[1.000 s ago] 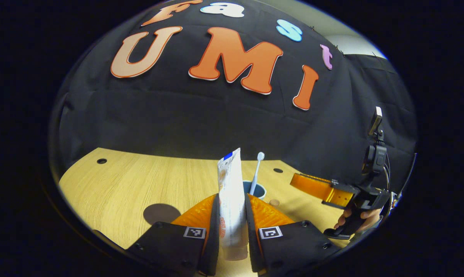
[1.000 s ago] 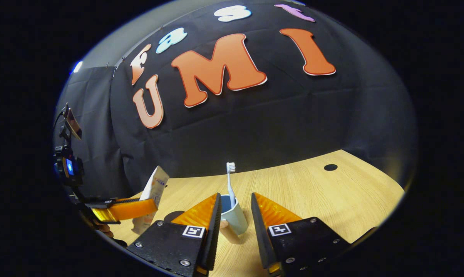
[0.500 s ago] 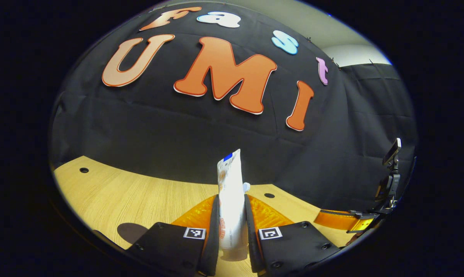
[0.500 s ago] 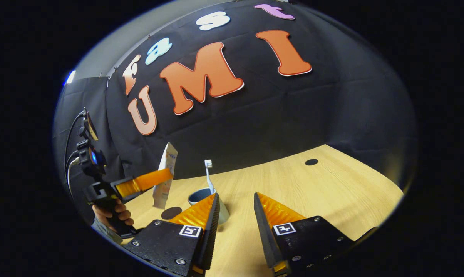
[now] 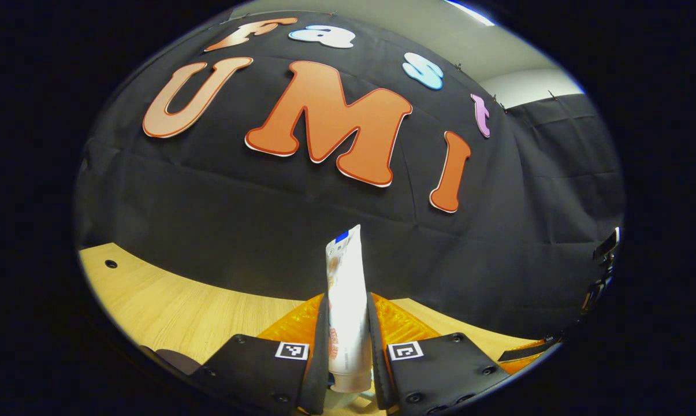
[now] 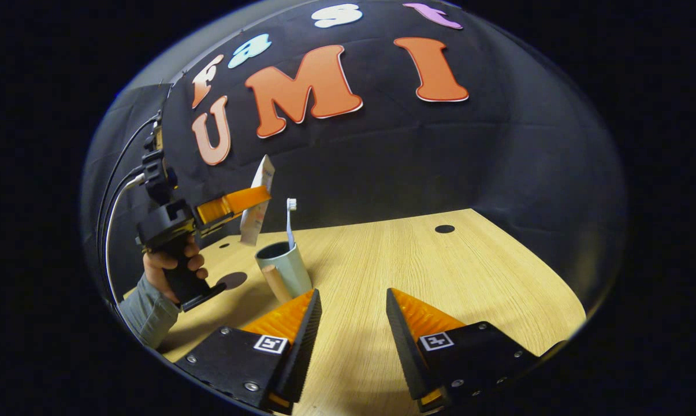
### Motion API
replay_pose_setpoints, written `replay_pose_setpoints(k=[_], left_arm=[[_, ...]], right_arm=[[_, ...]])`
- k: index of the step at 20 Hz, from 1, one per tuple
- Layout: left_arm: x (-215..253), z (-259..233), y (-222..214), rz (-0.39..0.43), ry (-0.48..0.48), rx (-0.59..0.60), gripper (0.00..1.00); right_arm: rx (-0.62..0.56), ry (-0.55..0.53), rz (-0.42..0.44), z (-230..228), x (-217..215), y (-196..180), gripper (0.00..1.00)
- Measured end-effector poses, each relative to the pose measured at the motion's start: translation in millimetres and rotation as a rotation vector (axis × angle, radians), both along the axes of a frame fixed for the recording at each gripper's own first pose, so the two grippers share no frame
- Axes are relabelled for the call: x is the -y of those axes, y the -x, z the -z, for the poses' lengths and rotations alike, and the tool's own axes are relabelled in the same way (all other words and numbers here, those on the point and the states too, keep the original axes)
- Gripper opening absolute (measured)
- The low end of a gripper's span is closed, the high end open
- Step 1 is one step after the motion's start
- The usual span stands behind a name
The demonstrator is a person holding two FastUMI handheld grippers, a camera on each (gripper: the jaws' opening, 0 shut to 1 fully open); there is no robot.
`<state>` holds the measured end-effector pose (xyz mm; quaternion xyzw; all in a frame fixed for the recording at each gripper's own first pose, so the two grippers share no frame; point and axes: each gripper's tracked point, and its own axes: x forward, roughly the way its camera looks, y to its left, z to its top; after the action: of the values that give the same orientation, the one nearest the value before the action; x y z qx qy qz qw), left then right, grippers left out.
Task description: Put the toothbrush and toothpaste on the desktop into the cup, then pick up the cup and place it on the coaster on the desktop.
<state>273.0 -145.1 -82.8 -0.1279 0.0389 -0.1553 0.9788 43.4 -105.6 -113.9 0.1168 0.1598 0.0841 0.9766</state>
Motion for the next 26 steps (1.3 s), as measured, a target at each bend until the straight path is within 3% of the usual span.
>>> replay_pose_setpoints(k=[3,7,11,14,18,20,21,23,26], left_arm=[[3,17,-8,-0.008,0.022,-0.019,0.36],[0,39,-13,-0.028,0.094,-0.066,0.36],[-12,58,-10,-0.08,0.055,-0.113,0.41],[-14,64,-3,-0.076,-0.015,-0.143,0.44],[-22,28,10,-0.057,-0.056,-0.073,0.42],[-24,13,21,-0.039,-0.065,-0.053,0.51],[-28,5,27,-0.038,-0.075,-0.045,0.62],[-42,-7,38,-0.051,-0.121,-0.029,0.7],[-63,-26,55,-0.058,-0.162,-0.004,0.74]], right_arm=[[0.004,0.01,-0.049,-1,-15,1,0.81],[0.026,0.025,-0.066,-4,-17,3,0.84],[0.024,0.007,-0.045,-4,-11,1,0.84],[0.016,0.002,-0.041,-5,-14,-1,0.84],[0.037,-0.003,-0.049,-19,-25,-6,0.84],[0.032,-0.005,-0.057,-22,-36,-11,0.84],[0.029,-0.007,-0.06,-24,-41,-14,0.84],[0.017,-0.006,-0.067,-28,-52,-20,0.84],[0.002,0.0,-0.071,-39,-63,-29,0.84]])
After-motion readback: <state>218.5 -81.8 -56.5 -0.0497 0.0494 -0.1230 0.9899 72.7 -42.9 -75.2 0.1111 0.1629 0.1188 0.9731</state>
